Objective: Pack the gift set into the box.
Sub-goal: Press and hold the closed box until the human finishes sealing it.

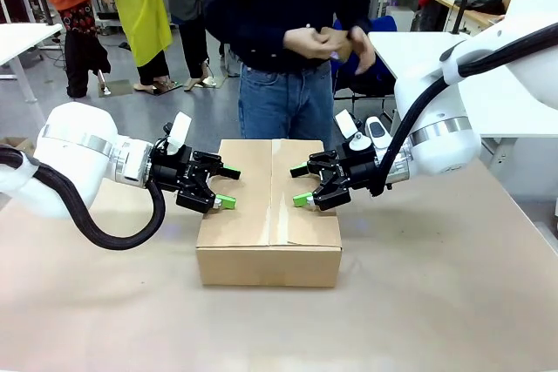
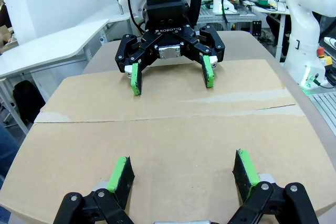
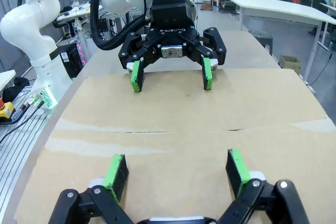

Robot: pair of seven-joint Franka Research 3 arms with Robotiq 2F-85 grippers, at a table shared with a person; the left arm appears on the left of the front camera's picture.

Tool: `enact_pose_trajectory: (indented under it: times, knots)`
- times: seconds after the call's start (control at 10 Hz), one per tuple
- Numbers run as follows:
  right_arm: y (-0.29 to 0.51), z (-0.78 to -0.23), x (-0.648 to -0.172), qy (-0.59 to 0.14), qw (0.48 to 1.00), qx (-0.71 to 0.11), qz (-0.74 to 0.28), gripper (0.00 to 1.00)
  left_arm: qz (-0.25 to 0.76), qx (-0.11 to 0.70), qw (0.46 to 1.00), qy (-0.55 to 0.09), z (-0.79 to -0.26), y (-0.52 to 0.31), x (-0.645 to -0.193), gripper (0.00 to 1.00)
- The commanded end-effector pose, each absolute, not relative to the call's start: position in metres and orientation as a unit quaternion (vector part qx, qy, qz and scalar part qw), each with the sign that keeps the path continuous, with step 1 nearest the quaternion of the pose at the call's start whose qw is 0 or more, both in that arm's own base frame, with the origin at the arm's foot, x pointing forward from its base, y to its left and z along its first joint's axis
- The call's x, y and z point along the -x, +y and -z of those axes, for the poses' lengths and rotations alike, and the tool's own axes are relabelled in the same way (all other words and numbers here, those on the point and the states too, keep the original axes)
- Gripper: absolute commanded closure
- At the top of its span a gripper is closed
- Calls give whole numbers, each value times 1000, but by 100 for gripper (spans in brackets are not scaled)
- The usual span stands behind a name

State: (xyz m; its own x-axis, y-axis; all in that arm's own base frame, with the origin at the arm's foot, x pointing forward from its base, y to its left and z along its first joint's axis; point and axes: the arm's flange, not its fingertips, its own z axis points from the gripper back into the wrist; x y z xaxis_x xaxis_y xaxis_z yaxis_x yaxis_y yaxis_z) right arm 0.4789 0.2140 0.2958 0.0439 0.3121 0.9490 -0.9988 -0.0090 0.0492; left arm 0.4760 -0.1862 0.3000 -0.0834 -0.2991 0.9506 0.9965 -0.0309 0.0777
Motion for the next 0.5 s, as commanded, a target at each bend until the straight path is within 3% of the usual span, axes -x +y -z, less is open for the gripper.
enact_pose_trajectory:
  times: [0.0, 0.4]
  knots:
    - [214, -294, -479, -401, 577, -429, -567, 0, 601, 404, 540, -428, -299, -186, -475, 0]
    - [214, -294, -479, -401, 577, -429, -567, 0, 601, 404, 540, -428, -299, -186, -475, 0]
